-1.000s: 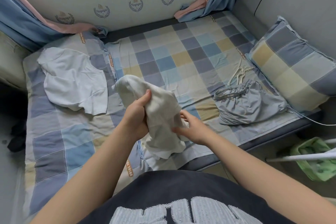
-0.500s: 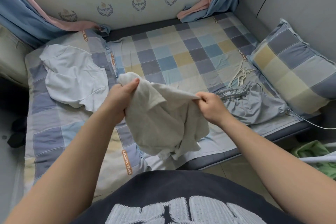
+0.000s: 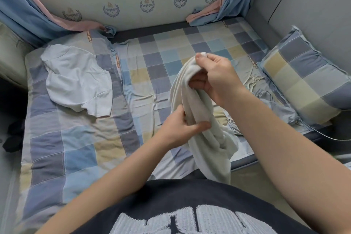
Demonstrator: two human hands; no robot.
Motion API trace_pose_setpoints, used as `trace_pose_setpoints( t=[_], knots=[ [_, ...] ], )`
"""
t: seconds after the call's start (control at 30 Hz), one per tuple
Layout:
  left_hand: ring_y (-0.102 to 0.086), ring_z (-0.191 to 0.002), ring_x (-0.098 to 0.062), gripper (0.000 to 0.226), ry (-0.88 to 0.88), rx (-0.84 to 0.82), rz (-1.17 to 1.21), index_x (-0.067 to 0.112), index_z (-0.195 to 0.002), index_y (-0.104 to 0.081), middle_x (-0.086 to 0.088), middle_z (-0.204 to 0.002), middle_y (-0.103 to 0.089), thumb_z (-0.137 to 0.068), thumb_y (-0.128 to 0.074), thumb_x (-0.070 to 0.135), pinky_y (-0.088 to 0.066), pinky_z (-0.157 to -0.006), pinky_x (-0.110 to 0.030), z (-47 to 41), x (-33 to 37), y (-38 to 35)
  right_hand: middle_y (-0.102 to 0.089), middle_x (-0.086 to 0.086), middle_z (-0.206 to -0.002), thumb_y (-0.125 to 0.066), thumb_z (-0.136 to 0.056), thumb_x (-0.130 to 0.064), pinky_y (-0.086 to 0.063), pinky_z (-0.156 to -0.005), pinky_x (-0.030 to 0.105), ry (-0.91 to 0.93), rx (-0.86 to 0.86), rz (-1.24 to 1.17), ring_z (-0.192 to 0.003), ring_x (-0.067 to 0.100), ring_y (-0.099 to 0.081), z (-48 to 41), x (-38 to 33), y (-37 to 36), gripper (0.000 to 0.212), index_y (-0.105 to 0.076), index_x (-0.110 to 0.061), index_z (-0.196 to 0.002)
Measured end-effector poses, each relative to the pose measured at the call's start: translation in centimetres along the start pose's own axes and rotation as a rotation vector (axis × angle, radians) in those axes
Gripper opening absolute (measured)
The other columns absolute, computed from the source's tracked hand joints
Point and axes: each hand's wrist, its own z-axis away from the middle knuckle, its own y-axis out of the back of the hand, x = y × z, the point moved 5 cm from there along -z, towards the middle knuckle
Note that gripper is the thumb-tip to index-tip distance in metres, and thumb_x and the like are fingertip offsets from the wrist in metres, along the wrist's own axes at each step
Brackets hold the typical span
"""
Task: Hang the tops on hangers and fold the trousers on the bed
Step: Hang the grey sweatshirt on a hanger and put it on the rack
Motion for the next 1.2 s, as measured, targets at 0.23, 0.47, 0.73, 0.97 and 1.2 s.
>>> trace_pose_setpoints(
  t=[0.23,0.47,0.73,0.97,1.2],
  knots=[
    [-0.067,-0.103,-0.027,0.026,-0.047,0.287,0.207,0.016,-0.105,-0.072,-0.006,-0.107,-0.073,-0.092,-0.049,0.014,-0.055,-0.092,-0.054,-1.7,0.6,2.4,-0.072,0.017,-0.091,-0.050,-0.105,-0.016,-0.061,-0.077,0.041,0.052,0.043,-0.218,-0.084,0.028,-0.073,-0.8,-1.5,1.3,0.019,-0.064,-0.006,-0.100],
    [-0.068,-0.087,-0.023,0.026,0.102,0.484,0.695,0.015,-0.102,-0.068,-0.011,-0.098,-0.072,-0.105,-0.042,0.010,-0.059,-0.077,-0.037,-1.0,-0.1,7.2,-0.062,0.009,-0.132,-0.068,-0.093,-0.015,-0.052,-0.097,0.042,-0.145,-0.082,0.291,-0.117,0.028,-0.062,-0.3,8.3,5.0,0.036,-0.055,-0.024,-0.126],
    [-0.066,-0.096,-0.029,0.030,0.080,0.374,0.731,0.016,-0.106,-0.072,-0.015,-0.098,-0.070,-0.104,-0.043,0.010,-0.054,-0.092,-0.043,0.3,1.8,8.9,-0.067,0.000,-0.123,-0.076,-0.076,-0.043,-0.050,-0.093,0.038,-0.243,-0.363,0.750,-0.115,0.022,-0.062,2.1,19.2,-1.1,0.056,-0.059,-0.026,-0.127],
    [-0.063,-0.118,-0.025,0.033,0.004,0.568,0.374,0.017,-0.126,-0.061,-0.007,-0.125,-0.066,-0.095,-0.068,0.027,-0.050,-0.105,-0.044,0.9,-0.7,15.8,-0.072,-0.004,-0.086,-0.073,-0.090,-0.019,-0.053,-0.075,0.033,-0.188,-0.217,0.456,-0.084,0.012,-0.066,1.1,16.5,-1.2,0.006,-0.071,-0.022,-0.085],
    [-0.051,-0.130,-0.020,0.069,0.201,0.462,0.166,0.018,-0.136,-0.053,-0.003,-0.139,-0.054,-0.084,-0.071,0.059,-0.042,-0.111,-0.042,1.8,-6.4,10.5,-0.076,0.003,-0.091,-0.065,-0.094,-0.008,-0.056,-0.066,0.029,-0.234,0.029,-0.043,-0.085,0.019,-0.073,0.7,12.8,-1.0,0.009,-0.072,-0.012,-0.098]
  ],
)
